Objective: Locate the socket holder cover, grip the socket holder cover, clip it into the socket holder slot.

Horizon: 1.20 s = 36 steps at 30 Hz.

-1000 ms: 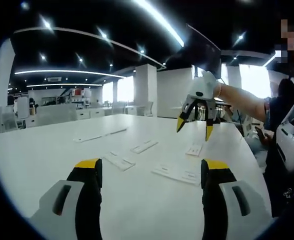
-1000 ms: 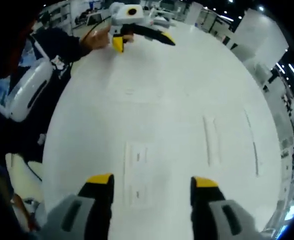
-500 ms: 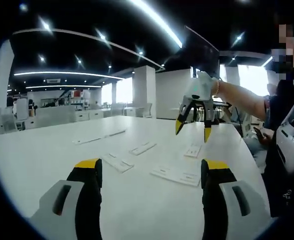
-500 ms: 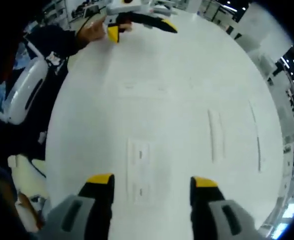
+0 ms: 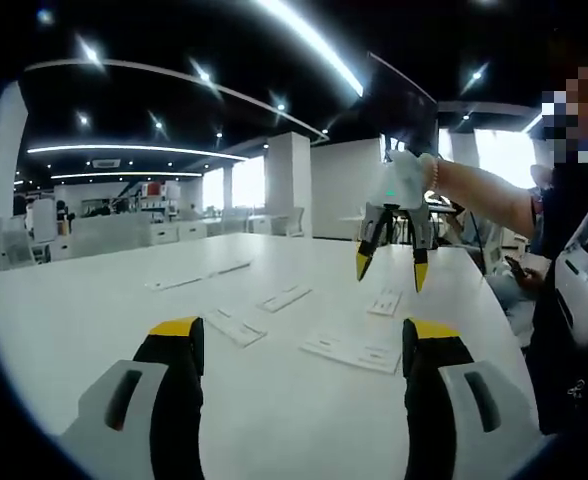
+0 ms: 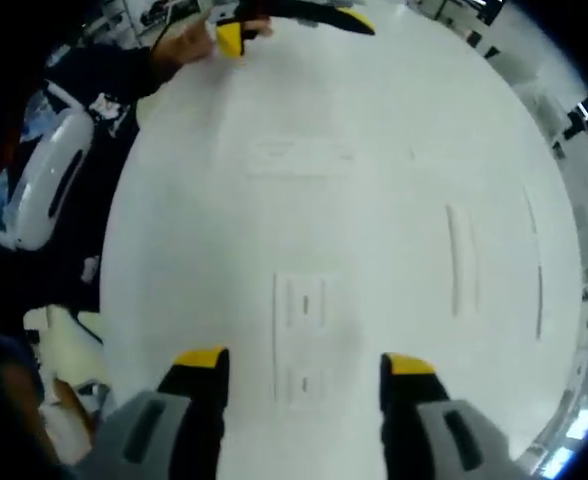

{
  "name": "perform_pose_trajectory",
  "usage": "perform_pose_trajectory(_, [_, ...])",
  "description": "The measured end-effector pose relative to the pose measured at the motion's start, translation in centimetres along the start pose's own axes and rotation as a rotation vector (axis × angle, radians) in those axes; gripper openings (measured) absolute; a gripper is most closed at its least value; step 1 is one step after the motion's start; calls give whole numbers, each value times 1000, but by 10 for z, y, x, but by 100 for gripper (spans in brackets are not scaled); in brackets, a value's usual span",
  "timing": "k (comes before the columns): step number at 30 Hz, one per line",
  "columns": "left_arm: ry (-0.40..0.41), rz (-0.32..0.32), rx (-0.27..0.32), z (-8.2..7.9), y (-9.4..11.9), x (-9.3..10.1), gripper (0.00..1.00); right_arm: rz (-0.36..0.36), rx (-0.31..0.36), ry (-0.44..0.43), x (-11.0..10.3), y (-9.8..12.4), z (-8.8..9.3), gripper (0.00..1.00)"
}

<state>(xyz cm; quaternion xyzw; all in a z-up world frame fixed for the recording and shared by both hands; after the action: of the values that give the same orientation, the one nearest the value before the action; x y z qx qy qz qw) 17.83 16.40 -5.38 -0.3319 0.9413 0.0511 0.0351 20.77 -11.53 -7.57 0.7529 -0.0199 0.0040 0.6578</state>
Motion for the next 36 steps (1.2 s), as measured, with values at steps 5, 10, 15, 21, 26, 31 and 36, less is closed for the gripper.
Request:
perform_pose_trajectory(5, [2,-3,-3,1,0,-1,81,-14,-36,5,-1,-7,2,60])
perform_pose_trajectory(10, [-2,1,-2,0,0,0,81,-34,-57,20,-2,-8,2,57])
perform_pose_trajectory(15, [4,1,-9,2,-1,0,81,-35,-61,12,0,-8,2,53])
perform_pose_trajectory(21, [-2,5,-9,1,-1,1,81,-40,-74,23,0,-10,0,52])
perform_pose_trajectory(26, [-2,2,-7,0,0,0,81,-46,-78,31,0,-11,-1,49])
perform_pose_trajectory(31, [-3,4,-8,-1,0,1,81,-51,-79,42,0,-12,-3,43])
perform_pose_trajectory(36, [-3,4,-7,-1,0,1,81,-55,-80,49,0,-12,-4,42])
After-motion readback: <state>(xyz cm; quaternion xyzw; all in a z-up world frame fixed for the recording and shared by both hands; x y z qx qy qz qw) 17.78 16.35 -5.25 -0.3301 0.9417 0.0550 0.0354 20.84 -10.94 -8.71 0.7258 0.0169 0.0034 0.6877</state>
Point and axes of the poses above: the point that each gripper's makers call its tool centre point, and the gripper's own axes: y roughly backward along the fingers, x roughly to its right, z roughly out of its underside, the point moved 6 cm from there along y, roughly backward along the fingers, and after that the axes turned 5 degrees about -y, right-handed, at the moved point
